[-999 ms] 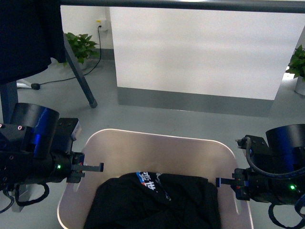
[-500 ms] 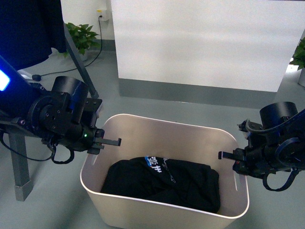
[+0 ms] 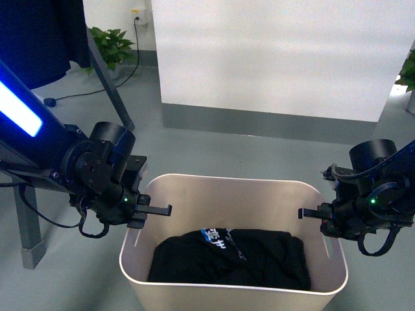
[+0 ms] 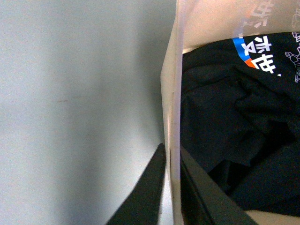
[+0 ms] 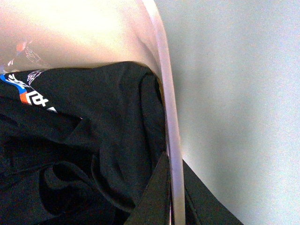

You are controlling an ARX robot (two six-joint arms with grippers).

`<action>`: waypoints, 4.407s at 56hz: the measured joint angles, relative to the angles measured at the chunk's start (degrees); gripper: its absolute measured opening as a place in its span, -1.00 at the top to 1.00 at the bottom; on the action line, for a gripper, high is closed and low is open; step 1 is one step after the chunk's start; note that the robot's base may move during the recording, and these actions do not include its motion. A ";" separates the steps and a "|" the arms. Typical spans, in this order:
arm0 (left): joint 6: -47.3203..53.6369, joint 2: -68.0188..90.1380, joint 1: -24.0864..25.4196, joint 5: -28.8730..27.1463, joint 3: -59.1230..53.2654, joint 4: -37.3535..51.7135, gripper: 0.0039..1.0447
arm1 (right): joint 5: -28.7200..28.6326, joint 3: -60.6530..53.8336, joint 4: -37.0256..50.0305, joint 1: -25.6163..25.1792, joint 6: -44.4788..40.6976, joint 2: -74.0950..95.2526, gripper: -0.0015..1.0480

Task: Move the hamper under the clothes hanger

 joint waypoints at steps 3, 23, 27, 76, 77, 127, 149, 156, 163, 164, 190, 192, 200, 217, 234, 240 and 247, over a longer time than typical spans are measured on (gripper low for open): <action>-0.02 0.00 0.00 0.02 0.00 -0.04 0.63 | 0.42 0.11 0.31 0.00 0.00 0.02 0.91; -0.17 -1.86 1.36 -0.09 -0.07 2.03 -0.51 | 4.50 -1.95 4.70 -0.37 1.64 -2.12 -0.21; -0.20 -3.19 1.75 -0.07 -0.24 2.27 -0.69 | 4.50 -2.64 5.35 -0.37 1.90 -3.76 -0.38; -1.20 -49.35 0.37 -3.93 -28.33 31.78 -0.63 | 11.34 -33.22 26.99 1.92 2.25 -52.96 -0.85; -1.16 -51.34 0.04 -5.20 -30.69 34.07 -0.57 | 11.63 -33.73 27.21 2.08 2.23 -53.86 -0.85; -0.44 -91.65 8.44 1.79 -75.97 42.03 0.94 | 3.76 -73.09 36.30 0.00 -8.07 -95.95 0.96; -0.44 -102.79 8.41 1.95 -81.79 37.55 0.94 | 3.74 -78.14 30.23 0.00 -8.07 -107.43 0.96; -0.44 -104.83 8.41 1.88 -82.84 35.60 0.94 | 3.74 -80.15 29.97 0.00 -8.07 -109.31 0.96; -0.39 -109.57 8.41 1.92 -82.86 31.82 0.94 | 3.74 -80.30 26.51 0.00 -8.09 -112.93 0.96; -0.42 -109.96 8.41 1.92 -82.86 31.45 0.94 | 3.74 -80.30 26.16 0.00 -8.09 -113.37 0.96; -0.42 -125.09 8.41 1.92 -82.88 17.18 0.94 | 3.72 -80.32 12.59 0.00 -8.09 -127.91 0.96; -0.39 -126.07 8.41 1.92 -82.88 16.22 0.94 | 3.72 -80.32 11.67 0.00 -8.09 -128.85 0.96; -0.42 -128.91 8.41 1.92 -82.88 13.42 0.94 | 3.72 -80.32 9.01 0.00 -8.09 -131.56 0.96; -0.42 -133.20 8.41 1.92 -82.88 9.14 0.94 | 3.72 -80.32 4.87 0.00 -8.09 -135.71 0.96; -0.39 -143.40 8.41 1.95 -82.88 -2.71 0.94 | 3.58 -80.28 -6.54 0.00 -8.09 -146.86 0.96; -0.39 -145.35 8.41 1.92 -82.88 -3.39 0.94 | 3.56 -80.28 -6.78 0.00 -8.09 -146.92 0.96; -0.39 -145.41 8.41 1.95 -82.88 -3.48 0.94 | 3.56 -80.28 -6.80 0.00 -8.09 -146.94 0.96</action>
